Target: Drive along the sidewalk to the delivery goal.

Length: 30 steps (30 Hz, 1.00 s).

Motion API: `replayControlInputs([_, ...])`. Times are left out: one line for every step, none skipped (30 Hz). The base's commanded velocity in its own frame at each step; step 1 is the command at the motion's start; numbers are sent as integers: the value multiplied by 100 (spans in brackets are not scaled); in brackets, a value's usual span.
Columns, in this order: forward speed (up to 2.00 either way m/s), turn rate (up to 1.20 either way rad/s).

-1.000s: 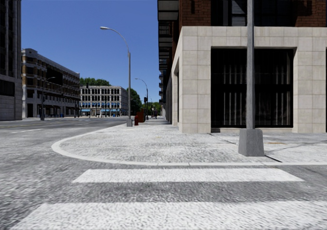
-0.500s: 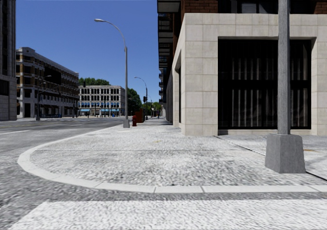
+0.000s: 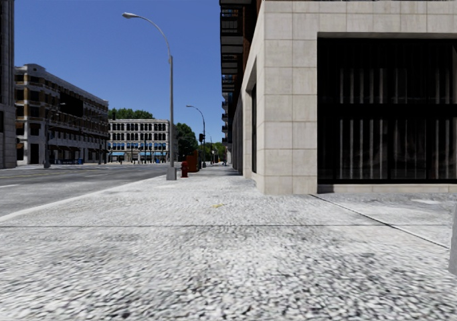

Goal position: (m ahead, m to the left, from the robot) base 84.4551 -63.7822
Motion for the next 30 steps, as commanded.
replayControlInputs([183,0])
replayControlInputs([183,0])
replayControlInputs([178,0])
replayControlInputs([177,0])
replayControlInputs([177,0])
replayControlInputs([167,0])
replayControlInputs([161,0])
replayControlInputs([161,0])
replayControlInputs([147,0])
replayControlInputs([136,0])
replayControlInputs([126,0])
replayControlInputs([118,0])
replayControlInputs([118,0])
replayControlInputs([115,0])
replayControlInputs([114,0])
replayControlInputs([113,0])
replayControlInputs([112,0])
replayControlInputs([112,0])
replayControlInputs([112,0])
replayControlInputs([112,0])
replayControlInputs([112,0])
replayControlInputs([112,0])
replayControlInputs([112,0])
replayControlInputs([112,0])
replayControlInputs([112,0])
replayControlInputs([112,0])
replayControlInputs([112,0])
replayControlInputs([114,0])
replayControlInputs([114,0])
replayControlInputs([116,0])
